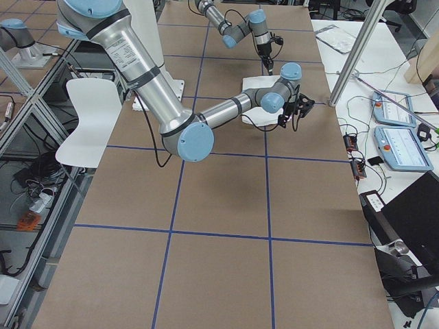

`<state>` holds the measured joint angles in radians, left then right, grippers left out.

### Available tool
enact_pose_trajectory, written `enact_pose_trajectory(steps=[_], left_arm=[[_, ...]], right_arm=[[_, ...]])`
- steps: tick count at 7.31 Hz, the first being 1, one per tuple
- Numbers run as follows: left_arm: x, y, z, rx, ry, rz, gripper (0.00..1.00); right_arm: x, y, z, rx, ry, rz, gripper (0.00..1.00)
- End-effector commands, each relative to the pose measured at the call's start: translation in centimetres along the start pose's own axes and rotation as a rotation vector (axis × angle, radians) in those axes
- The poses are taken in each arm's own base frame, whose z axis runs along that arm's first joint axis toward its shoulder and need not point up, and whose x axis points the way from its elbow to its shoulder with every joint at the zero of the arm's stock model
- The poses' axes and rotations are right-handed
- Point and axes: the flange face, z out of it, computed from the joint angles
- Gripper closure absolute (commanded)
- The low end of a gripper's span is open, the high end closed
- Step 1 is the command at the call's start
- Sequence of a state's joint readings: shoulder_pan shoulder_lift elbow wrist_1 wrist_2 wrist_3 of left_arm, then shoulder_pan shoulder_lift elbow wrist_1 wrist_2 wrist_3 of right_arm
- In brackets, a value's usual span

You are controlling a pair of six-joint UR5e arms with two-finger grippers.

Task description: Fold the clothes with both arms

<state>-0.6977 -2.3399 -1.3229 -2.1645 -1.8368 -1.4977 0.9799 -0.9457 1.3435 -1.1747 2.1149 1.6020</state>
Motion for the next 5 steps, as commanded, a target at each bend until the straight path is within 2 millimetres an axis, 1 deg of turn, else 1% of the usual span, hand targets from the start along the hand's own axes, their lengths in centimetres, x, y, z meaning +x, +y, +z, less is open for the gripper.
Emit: enact_pose_trajectory(steps=[1, 2, 3, 4, 5], left_arm=[[5.7, 2.3, 4.4, -0.036, -0.03, 0.023, 1.0], [6.8, 1.9, 6.4, -0.037, -0.062, 0.075, 1.0], [6.2, 1.6, 7.3, -0.02, -0.084, 0.12, 1.0], [7.5, 1.5, 8.1, -0.024, -0.099, 0.137, 1.0], [7.8, 1.3, 8.5, -0.02, -0.099, 0.146, 1.0]], right_arm=[[2.9, -1.9, -2.0, -0.013, -0.011, -0.029, 0.0], [2.9, -1.9, -2.0, -0.012, -0.011, -0.028, 0.0], [2.9, -1.9, -2.0, -0.012, -0.011, -0.028, 0.0], [3.0, -1.9, -2.0, -0.018, -0.01, -0.027, 0.0], [3.1, -2.0, -2.0, -0.017, -0.008, -0.025, 0.0]])
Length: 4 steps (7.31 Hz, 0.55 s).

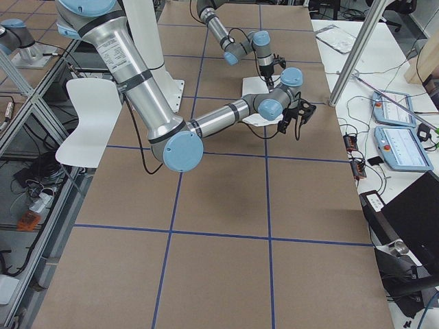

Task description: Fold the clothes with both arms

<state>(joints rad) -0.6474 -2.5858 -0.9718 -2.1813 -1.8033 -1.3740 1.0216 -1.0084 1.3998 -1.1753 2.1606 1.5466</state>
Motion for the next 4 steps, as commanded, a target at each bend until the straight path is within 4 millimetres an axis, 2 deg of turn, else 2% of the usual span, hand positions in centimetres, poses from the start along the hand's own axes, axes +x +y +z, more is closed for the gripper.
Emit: enact_pose_trajectory(steps=[1, 2, 3, 4], left_arm=[[-0.5, -1.6, 1.7, 0.066, 0.003, 0.068, 1.0], [-3.0, -3.9, 3.1, 0.099, 0.008, 0.076, 1.0], [-4.7, -6.2, 3.1, 0.125, 0.0, 0.084, 1.0], [-4.5, -8.8, 1.6, 0.155, 0.011, 0.072, 1.0]], right_arm=[[0.4, -0.3, 0.1, 0.0, 0.005, 0.006, 0.0], [0.6, -0.4, 0.2, 0.0, 0.009, 0.008, 0.0], [1.3, -0.4, 0.5, -0.002, 0.013, 0.01, 0.0], [1.4, -0.5, 0.5, -0.001, 0.015, 0.013, 0.0]])
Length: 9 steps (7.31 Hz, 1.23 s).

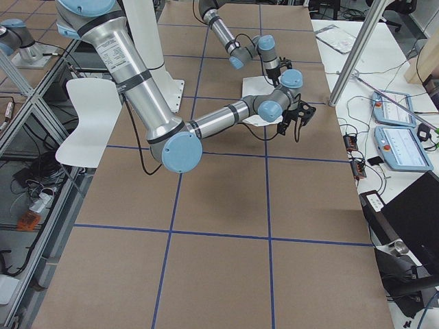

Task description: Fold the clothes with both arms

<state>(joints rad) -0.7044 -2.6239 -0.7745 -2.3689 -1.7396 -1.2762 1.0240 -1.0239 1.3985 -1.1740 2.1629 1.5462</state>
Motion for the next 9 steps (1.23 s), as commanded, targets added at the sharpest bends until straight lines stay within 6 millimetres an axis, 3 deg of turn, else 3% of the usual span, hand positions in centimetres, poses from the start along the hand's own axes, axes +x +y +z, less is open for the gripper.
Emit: enact_pose_trajectory(steps=[1, 3, 4, 6, 7, 8, 9], left_arm=[[-1.1, -5.8, -2.1, 0.061, 0.014, -0.015, 1.0], [-2.0, -9.6, -4.3, 0.081, 0.024, 0.011, 1.0], [-4.4, -10.9, -6.0, 0.079, 0.043, 0.002, 1.0], [-15.5, -11.9, -11.2, 0.044, 0.048, 0.123, 1.0], [-20.1, -11.9, -14.1, 0.05, 0.016, 0.181, 1.0], [-24.6, -11.7, -17.3, 0.061, -0.01, 0.245, 1.0], [-29.0, -10.0, -19.6, 0.036, -0.027, 0.298, 1.0]], right_arm=[[0.4, -0.2, 0.2, 0.0, 0.006, 0.005, 0.0], [0.6, -1.1, -0.7, 0.009, -0.001, 0.014, 0.0], [0.8, -2.3, -1.7, 0.016, -0.009, 0.001, 0.0], [4.9, -5.8, -2.9, 0.037, 0.014, -0.151, 0.0], [8.2, -8.0, -3.3, 0.029, 0.032, -0.244, 0.0], [11.3, -9.9, -4.0, 0.022, 0.047, -0.335, 0.0], [14.2, -11.6, -4.9, 0.032, 0.061, -0.406, 0.0]])
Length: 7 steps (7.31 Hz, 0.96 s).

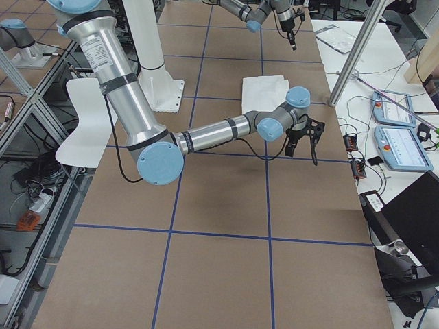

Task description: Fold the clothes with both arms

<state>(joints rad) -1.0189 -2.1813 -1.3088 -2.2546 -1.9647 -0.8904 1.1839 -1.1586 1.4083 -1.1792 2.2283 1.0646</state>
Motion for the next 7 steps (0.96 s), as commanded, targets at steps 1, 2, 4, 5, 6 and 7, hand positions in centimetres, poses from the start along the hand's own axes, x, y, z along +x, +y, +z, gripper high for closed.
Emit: enact_pose_trajectory(steps=[1, 2, 4, 5, 6, 7], left_arm=[[-8.6, 4.6, -5.7, -0.024, -0.039, 0.133, 0.9], [-11.9, 7.0, -7.8, -0.05, -0.042, 0.18, 0.52], [-17.9, 12.2, -12.2, -0.075, -0.083, 0.224, 0.0], [-22.2, 13.0, -14.5, -0.103, -0.084, 0.279, 0.0], [-26.0, 13.0, -16.8, -0.141, -0.084, 0.311, 0.0], [-29.6, 12.9, -18.7, -0.173, -0.115, 0.356, 0.0]], right_arm=[[7.5, -1.2, -1.0, 0.002, 0.036, -0.164, 0.0], [11.6, -1.4, -1.4, -0.009, 0.049, -0.243, 0.0], [17.5, -1.2, -2.8, -0.037, 0.041, -0.312, 0.0], [19.9, -0.2, -3.3, -0.039, 0.045, -0.358, 0.0], [21.7, 0.9, -3.3, -0.048, 0.054, -0.368, 0.0], [23.2, 2.1, -3.6, -0.054, 0.056, -0.376, 0.0]])
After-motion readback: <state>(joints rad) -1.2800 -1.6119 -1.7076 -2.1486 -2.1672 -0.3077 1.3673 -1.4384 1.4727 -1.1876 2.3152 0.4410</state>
